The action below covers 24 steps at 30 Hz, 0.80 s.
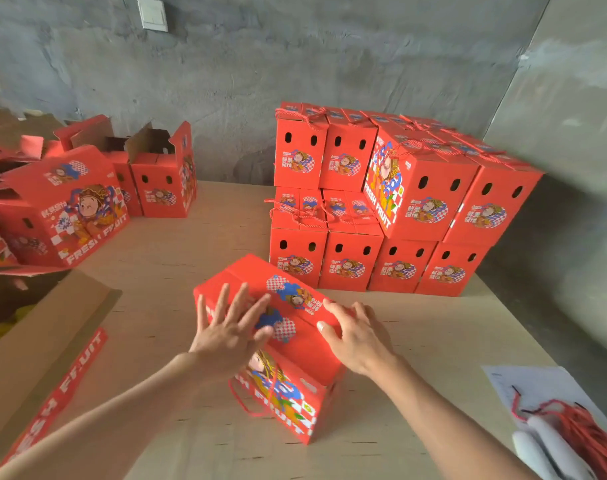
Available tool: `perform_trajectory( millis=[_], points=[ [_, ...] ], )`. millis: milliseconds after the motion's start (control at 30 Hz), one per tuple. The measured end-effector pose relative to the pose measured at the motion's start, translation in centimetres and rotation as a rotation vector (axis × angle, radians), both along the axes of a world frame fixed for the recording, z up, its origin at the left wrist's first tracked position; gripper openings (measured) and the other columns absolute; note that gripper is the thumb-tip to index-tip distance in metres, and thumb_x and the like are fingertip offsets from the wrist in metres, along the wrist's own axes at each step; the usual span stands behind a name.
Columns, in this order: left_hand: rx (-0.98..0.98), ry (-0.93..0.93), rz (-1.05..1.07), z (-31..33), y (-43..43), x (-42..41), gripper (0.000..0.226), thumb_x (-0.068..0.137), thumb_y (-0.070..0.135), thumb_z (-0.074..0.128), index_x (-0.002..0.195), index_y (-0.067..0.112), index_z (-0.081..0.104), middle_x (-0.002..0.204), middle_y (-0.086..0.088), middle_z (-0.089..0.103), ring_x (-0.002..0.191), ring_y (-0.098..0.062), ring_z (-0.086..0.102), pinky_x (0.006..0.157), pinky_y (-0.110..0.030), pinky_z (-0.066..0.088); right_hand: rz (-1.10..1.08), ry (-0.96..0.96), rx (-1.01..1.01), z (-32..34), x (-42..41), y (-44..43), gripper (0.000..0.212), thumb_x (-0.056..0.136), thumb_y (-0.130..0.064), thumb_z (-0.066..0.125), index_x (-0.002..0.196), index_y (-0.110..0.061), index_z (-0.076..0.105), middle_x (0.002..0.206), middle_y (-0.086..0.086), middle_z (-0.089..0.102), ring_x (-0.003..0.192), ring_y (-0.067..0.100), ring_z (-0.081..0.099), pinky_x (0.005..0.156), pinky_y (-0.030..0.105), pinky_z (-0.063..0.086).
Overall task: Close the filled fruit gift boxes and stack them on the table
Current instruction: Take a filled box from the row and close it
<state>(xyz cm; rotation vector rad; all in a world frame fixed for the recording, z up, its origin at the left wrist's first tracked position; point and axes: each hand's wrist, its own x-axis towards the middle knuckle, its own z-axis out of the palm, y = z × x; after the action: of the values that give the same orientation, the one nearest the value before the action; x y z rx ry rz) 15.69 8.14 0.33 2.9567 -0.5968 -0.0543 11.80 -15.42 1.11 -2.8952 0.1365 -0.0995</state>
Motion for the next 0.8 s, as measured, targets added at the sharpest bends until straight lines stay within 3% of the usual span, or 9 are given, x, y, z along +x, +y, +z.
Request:
perform_trajectory(
  millis=[100, 200, 300, 367, 433, 500, 567, 667, 800],
  points=[
    [-0.069, 0.121, 0.165, -0.4, -1.3, 2.8, 0.055, 0.095, 0.056, 0.014, 0.143, 0.049, -0.013, 0.155, 0.007, -0.025, 0.143, -0.025, -0.021, 0.109, -0.057, -0.013, -0.036, 0.104, -0.027, -0.1, -1.9, 1.5, 0.066, 0.093, -0.062, 0.029, 0.148, -0.027, 0.019, 0.137, 0.025, 0.033, 0.13, 0.04, 0.029, 0.105, 0.045, 0.028],
    [-0.18, 0.191, 0.256, 0.2, -2.5, 3.4, 0.056, 0.098, 0.051, 0.016, 0.147, 0.04, -0.011, 0.157, 0.003, -0.018, 0.145, -0.025, -0.011, 0.112, -0.056, -0.006, -0.074, 0.153, -0.044, 0.0, -3.6, 3.3, 0.074, 0.093, -0.062, 0.024, 0.15, -0.018, 0.009, 0.145, 0.032, 0.023, 0.136, 0.043, 0.022, 0.109, 0.048, 0.021],
    [-0.394, 0.115, 0.361, -0.2, -2.4, 1.7, 0.053, 0.098, 0.046, 0.026, 0.14, 0.014, 0.031, 0.141, -0.015, 0.032, 0.129, -0.035, 0.035, 0.1, -0.046, 0.031, -0.074, 0.107, 0.032, 0.3, -5.2, 3.1, 0.071, 0.092, -0.063, 0.03, 0.147, -0.019, 0.019, 0.133, 0.023, 0.044, 0.125, 0.035, 0.042, 0.101, 0.04, 0.033],
    [-0.633, 0.056, 0.408, -1.1, -1.7, -0.5, 0.042, 0.097, 0.044, 0.033, 0.096, 0.009, 0.056, 0.099, -0.013, 0.053, 0.102, -0.037, 0.052, 0.077, -0.039, 0.041, -0.14, 0.0, 0.305, 0.2, -6.3, 2.0, 0.053, 0.091, -0.058, 0.041, 0.13, -0.021, 0.043, 0.107, 0.006, 0.061, 0.105, 0.025, 0.058, 0.088, 0.031, 0.042],
    [-0.781, 0.129, 0.478, -1.8, -0.8, -2.7, 0.055, 0.097, 0.046, 0.033, 0.058, 0.012, 0.052, 0.058, -0.005, 0.057, 0.071, -0.033, 0.058, 0.059, -0.033, 0.038, -0.341, -0.022, 0.607, -0.6, -7.0, 0.7, 0.038, 0.094, -0.051, 0.043, 0.092, -0.016, 0.058, 0.082, 0.002, 0.064, 0.086, 0.024, 0.064, 0.082, 0.033, 0.05],
    [-0.789, 0.297, 0.518, -2.4, -0.2, -4.3, 0.072, 0.097, 0.049, 0.031, 0.04, 0.009, 0.048, 0.036, -0.002, 0.052, 0.044, -0.021, 0.055, 0.052, -0.025, 0.039, -0.501, 0.165, 0.837, -1.5, -7.3, 0.4, 0.055, 0.096, -0.055, 0.034, 0.073, -0.011, 0.059, 0.074, 0.005, 0.066, 0.076, 0.024, 0.064, 0.078, 0.039, 0.055],
    [-0.894, 0.448, 0.607, -2.8, 0.0, -4.5, 0.071, 0.096, 0.051, 0.036, 0.041, 0.01, 0.054, 0.036, -0.002, 0.052, 0.034, -0.017, 0.049, 0.045, -0.022, 0.039, -0.556, 0.313, 1.143, -2.5, -6.9, 1.1, 0.065, 0.094, -0.06, 0.028, 0.075, -0.009, 0.064, 0.075, 0.007, 0.071, 0.076, 0.023, 0.065, 0.074, 0.036, 0.053],
    [-1.194, 0.658, 0.78, -2.3, -0.6, -3.8, 0.05, 0.089, 0.045, 0.055, 0.064, 0.004, 0.064, 0.047, -0.004, 0.058, 0.044, -0.02, 0.051, 0.049, -0.023, 0.043, -0.61, 0.241, 1.477, -1.8, -4.9, 2.6, 0.051, 0.095, -0.052, 0.042, 0.077, -0.014, 0.071, 0.07, 0.006, 0.072, 0.067, 0.02, 0.068, 0.057, 0.027, 0.051],
    [-1.429, 0.807, 0.903, -1.3, -2.1, -2.8, 0.036, 0.09, 0.021, 0.06, 0.057, 0.01, 0.051, 0.036, 0.002, 0.05, 0.028, -0.011, 0.046, 0.045, -0.022, 0.037, -0.643, 0.14, 1.489, 1.1, -2.1, 3.4, 0.048, 0.098, -0.021, 0.049, 0.055, -0.005, 0.062, 0.043, 0.0, 0.06, 0.034, 0.009, 0.055, 0.034, 0.014, 0.04]
  ],
)
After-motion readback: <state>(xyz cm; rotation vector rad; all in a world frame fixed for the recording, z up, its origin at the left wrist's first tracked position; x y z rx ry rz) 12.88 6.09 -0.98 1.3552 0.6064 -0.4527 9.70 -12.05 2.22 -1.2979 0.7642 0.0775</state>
